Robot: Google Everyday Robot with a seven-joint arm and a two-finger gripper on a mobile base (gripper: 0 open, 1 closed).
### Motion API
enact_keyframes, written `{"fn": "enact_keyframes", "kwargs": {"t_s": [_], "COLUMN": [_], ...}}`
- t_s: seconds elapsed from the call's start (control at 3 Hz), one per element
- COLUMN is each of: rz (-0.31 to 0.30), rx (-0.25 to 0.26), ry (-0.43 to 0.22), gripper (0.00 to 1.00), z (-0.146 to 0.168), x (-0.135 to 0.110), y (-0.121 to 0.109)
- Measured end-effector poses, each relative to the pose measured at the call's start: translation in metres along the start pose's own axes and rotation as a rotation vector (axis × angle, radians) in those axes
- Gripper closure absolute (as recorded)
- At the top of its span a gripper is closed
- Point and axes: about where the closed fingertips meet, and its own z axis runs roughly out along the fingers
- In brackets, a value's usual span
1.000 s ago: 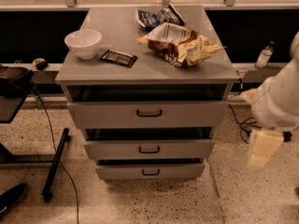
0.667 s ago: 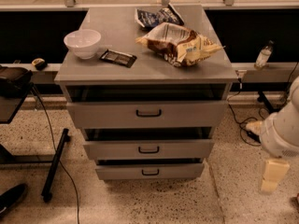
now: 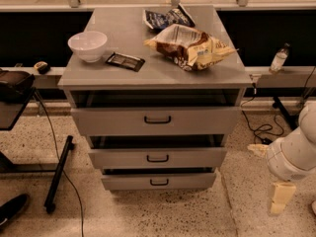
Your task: Open middle drawer
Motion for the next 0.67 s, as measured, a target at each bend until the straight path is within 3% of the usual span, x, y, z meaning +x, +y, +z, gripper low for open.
{"fn": "enact_keyframes", "kwargs": {"t_s": [0.33, 0.67], "rz": [-0.128, -0.164], "rx": [0.031, 0.045], "ry": [0.008, 0.016], "gripper": [0.0, 0.0], "z": [0.0333, 0.0398], "x": [0.0064, 0.0084], "y": [0.0077, 0.0073]}}
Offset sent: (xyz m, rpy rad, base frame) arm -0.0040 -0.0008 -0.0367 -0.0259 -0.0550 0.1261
